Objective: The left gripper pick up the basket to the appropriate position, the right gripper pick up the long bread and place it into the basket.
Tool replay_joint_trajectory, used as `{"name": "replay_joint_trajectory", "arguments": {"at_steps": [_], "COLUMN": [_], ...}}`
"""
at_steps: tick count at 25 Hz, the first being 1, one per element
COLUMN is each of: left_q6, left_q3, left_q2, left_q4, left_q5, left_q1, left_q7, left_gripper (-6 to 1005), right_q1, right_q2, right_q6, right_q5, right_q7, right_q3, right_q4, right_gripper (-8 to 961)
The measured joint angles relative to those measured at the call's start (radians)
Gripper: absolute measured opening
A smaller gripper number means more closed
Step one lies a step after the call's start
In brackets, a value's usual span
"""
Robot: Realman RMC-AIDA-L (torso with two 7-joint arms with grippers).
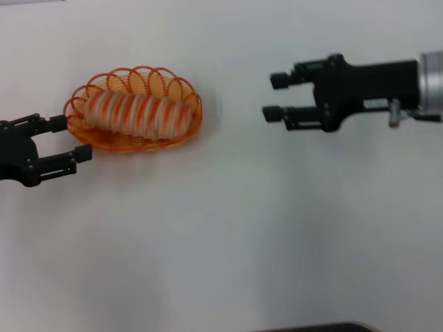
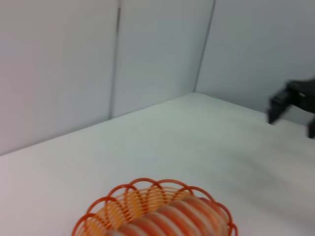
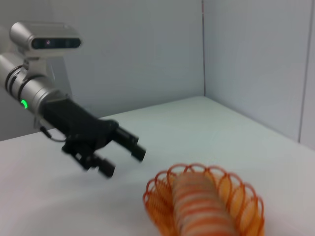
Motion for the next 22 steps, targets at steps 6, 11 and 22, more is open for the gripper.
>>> {"name": "replay_joint_trajectory", "arguments": {"at_steps": [6, 11, 22], "left_q6": [-0.028, -0.038, -0.058], "left_q3": [-0.022, -0.021, -0.024], "left_q2": [0.008, 0.013, 0.012], "left_q4": [0.000, 0.001, 0.000], "left_q5": [0.007, 0.066, 0.097], "left_q1": [0.000, -0.012, -0.013], "left_q7": [-0.024, -0.040, -0.058], "left_gripper": [762, 762, 762], "right_q1": [-0.100, -0.126, -0.102], "right_q2": [-0.002, -0.004, -0.003], "right_q6": [-0.026, -0.020, -0.001], "right_q5": [-0.003, -0.010, -0.073], "right_q7": [-0.038, -0.060, -0.060], "right_q3": [0.017, 0.033, 0.041], "right_q4": [0.000, 0.009, 0.015], "right_gripper": [615, 615, 614]}}
